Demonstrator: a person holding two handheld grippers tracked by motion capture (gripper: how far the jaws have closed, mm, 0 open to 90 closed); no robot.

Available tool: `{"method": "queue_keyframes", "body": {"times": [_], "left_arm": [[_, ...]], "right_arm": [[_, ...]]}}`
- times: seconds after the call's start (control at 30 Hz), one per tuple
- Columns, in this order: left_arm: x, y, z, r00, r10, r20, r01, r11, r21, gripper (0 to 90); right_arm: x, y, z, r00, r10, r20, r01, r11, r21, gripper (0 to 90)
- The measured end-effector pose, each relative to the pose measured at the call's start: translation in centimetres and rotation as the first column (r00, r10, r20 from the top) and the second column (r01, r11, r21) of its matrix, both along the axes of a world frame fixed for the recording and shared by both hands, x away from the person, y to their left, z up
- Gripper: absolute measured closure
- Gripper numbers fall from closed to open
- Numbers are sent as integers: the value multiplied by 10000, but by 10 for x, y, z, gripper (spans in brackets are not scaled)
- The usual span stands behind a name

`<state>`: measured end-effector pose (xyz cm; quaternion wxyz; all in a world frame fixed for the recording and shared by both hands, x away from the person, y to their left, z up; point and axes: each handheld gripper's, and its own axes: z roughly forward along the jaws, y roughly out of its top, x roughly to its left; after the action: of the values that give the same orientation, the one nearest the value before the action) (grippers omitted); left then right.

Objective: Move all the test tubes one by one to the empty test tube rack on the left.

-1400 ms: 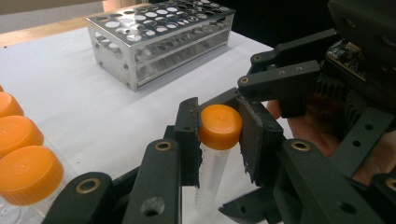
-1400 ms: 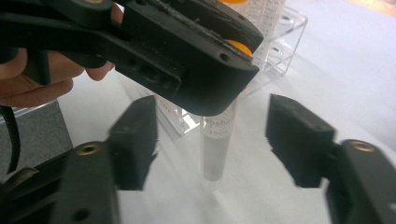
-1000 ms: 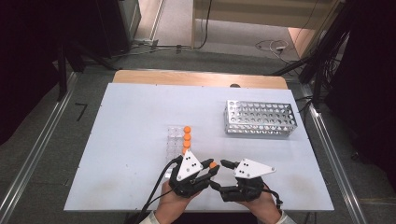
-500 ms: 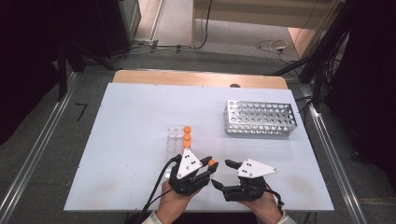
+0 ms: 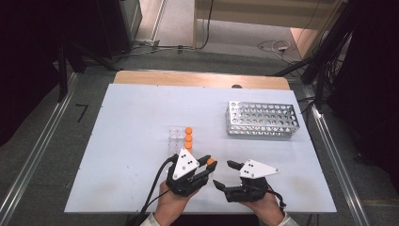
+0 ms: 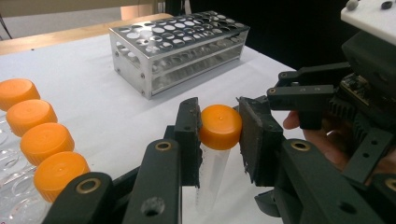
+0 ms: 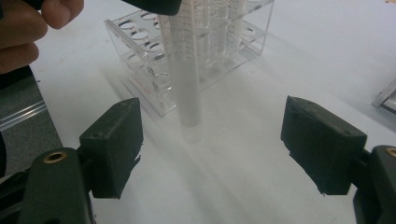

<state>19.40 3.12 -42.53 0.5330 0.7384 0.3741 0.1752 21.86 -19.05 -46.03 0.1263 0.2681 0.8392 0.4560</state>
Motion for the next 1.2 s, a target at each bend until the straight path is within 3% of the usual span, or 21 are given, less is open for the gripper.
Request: {"method": "queue_keyframes", "body": {"times": [0.27,0.5,1.2], "left_arm": [[-2,6,4,10000,7,74,-8,10000,57,696],[-3,13,11,9999,-4,149,7,9998,-217,695],[-4,36,18,9992,225,344,-208,9986,-486,695]], "right_arm": [[0,0,0,10000,-7,-4,7,10000,-37,196],[1,0,-1,10000,-38,-8,38,10000,-27,196],[2,1,-3,9999,-76,-88,75,9999,-95,196]]}}
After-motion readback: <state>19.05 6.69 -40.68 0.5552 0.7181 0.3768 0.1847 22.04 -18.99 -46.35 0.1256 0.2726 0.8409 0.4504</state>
